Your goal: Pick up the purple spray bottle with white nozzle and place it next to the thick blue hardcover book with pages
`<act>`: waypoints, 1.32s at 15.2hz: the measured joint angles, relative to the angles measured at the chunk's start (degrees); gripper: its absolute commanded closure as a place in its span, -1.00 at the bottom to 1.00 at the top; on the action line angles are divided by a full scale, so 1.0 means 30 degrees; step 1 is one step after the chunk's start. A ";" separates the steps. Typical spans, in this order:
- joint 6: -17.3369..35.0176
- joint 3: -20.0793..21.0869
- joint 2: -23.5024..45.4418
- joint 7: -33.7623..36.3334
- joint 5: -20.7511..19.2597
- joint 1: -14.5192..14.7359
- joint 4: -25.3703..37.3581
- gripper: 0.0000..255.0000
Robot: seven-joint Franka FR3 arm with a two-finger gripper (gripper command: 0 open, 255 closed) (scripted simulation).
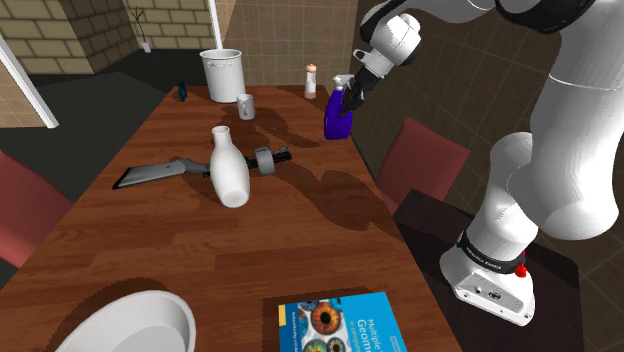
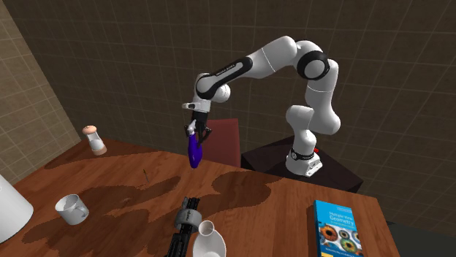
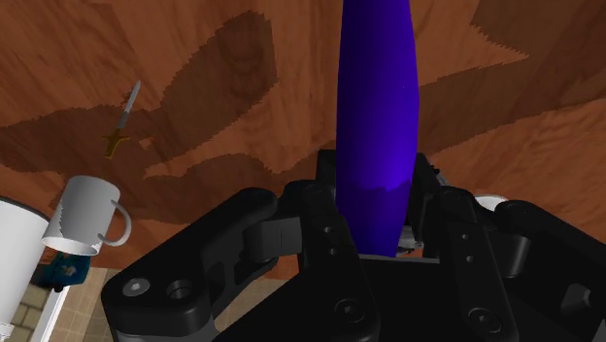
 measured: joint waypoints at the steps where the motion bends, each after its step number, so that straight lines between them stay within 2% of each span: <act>1: -0.0073 -0.0092 -0.0222 0.0269 -0.0310 0.0091 0.0097 1.00; 9: -0.0527 -0.0541 -0.2235 0.2563 -0.2889 0.0787 0.0741 1.00; 20: -0.1704 -0.0319 -0.4030 0.5175 -0.5419 0.0999 0.2169 1.00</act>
